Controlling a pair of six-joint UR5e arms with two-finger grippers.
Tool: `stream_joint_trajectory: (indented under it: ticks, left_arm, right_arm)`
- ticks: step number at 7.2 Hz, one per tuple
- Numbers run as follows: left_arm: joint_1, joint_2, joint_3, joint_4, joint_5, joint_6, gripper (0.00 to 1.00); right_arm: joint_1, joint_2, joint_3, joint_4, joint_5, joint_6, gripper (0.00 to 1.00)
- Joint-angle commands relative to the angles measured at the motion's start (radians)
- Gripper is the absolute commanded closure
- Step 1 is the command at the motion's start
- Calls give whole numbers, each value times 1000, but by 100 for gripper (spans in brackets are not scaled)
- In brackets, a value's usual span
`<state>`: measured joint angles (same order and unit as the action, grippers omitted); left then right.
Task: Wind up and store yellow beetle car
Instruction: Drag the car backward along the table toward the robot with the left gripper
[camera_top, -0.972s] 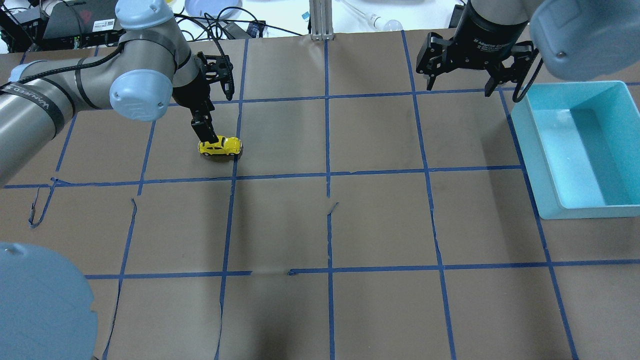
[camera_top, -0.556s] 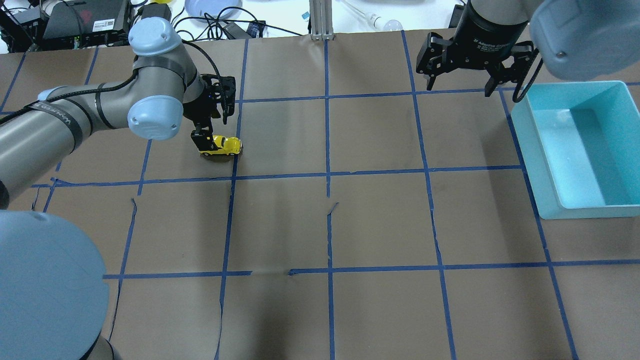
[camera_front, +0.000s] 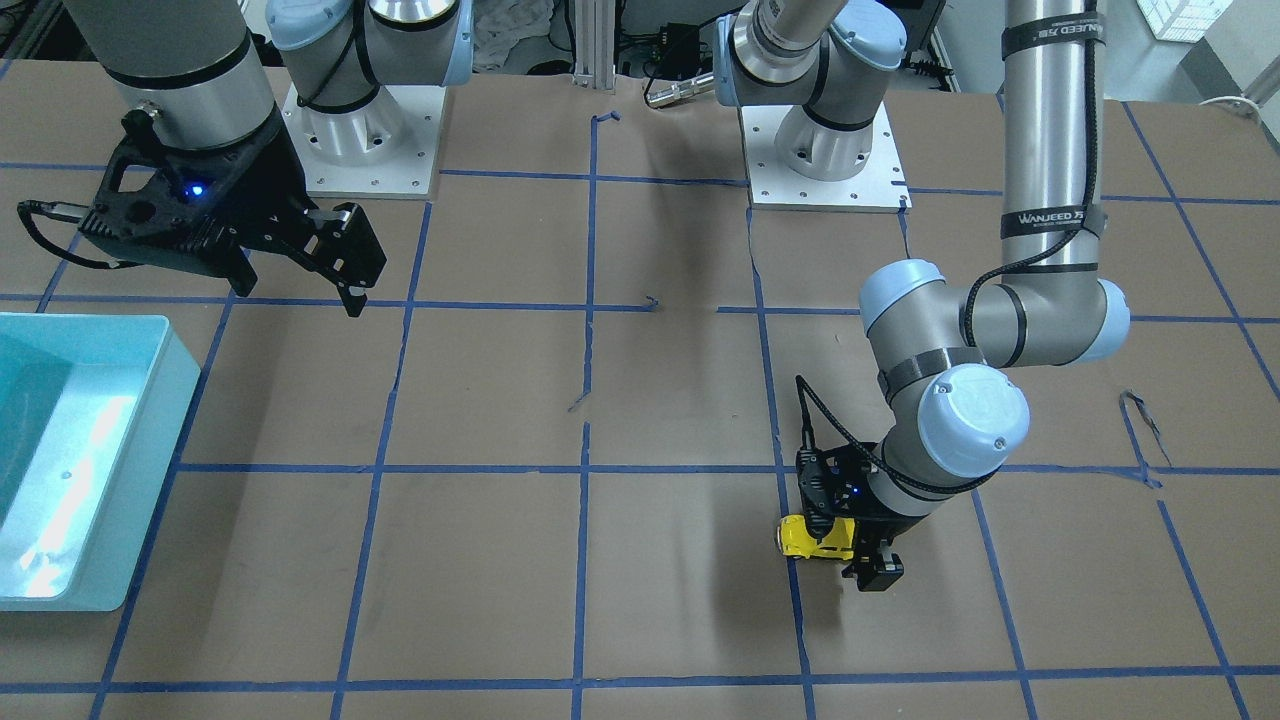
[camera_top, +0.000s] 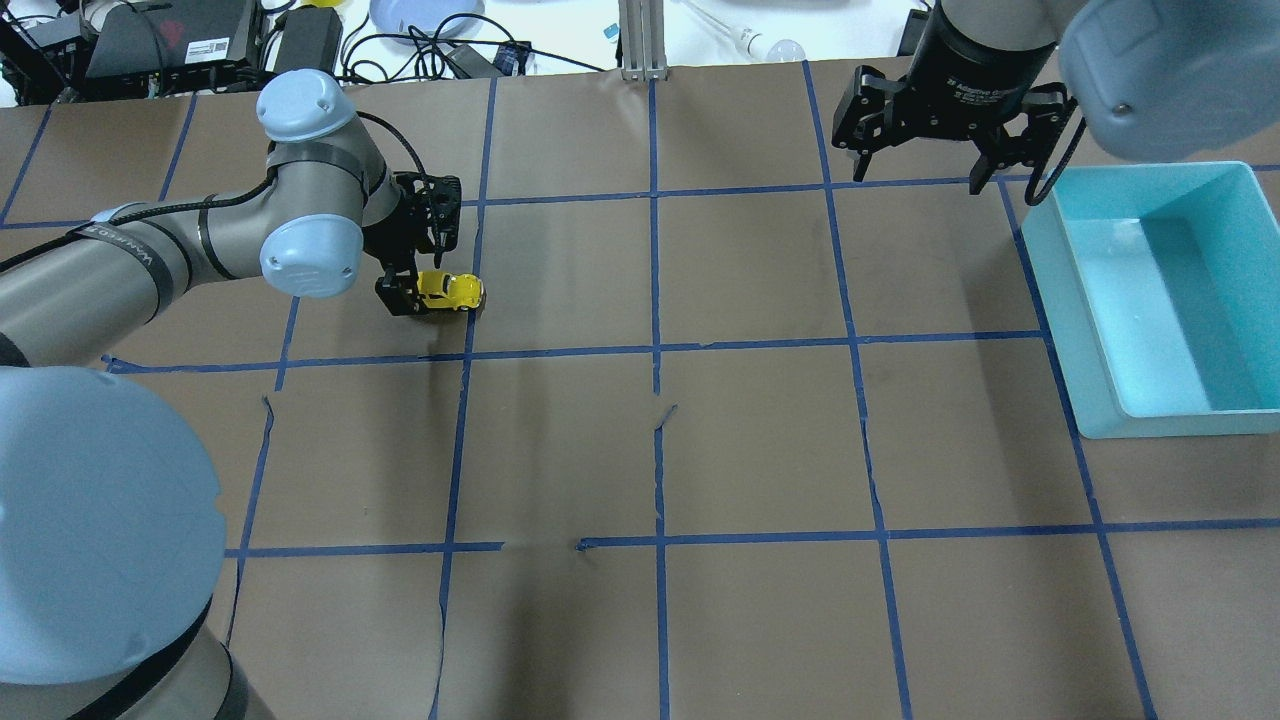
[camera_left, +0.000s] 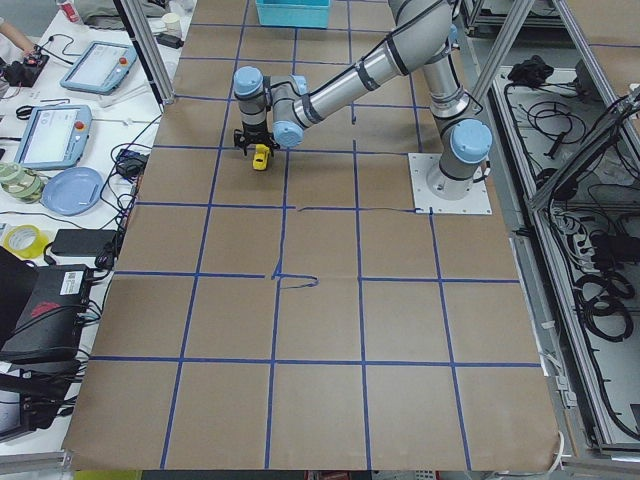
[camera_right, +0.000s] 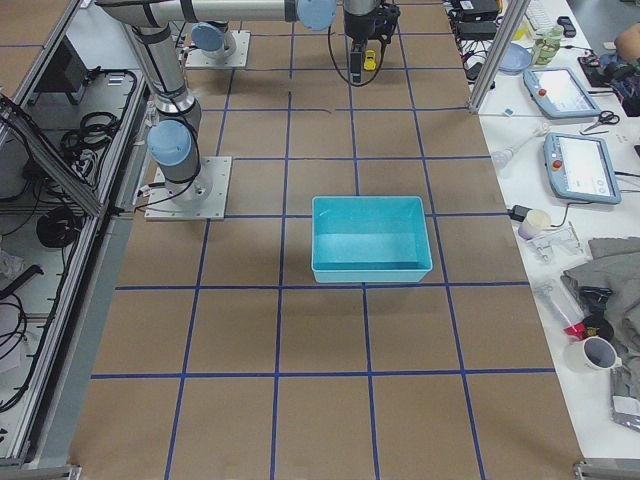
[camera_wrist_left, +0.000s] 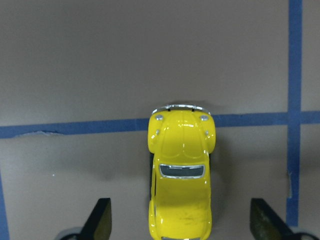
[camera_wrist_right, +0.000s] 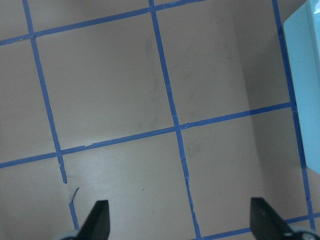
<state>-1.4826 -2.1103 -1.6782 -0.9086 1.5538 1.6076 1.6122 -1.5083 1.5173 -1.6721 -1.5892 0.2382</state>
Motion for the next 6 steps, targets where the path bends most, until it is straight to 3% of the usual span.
stream_joint_trajectory:
  ticks: [1, 6]
  left_arm:
    - [1, -11, 2, 0, -1, -81, 6]
    - [-42, 3, -8, 0, 0, -17, 9]
  right_arm:
    - [0, 0, 0, 0, 0, 0, 0]
    - [0, 0, 0, 0, 0, 0, 0]
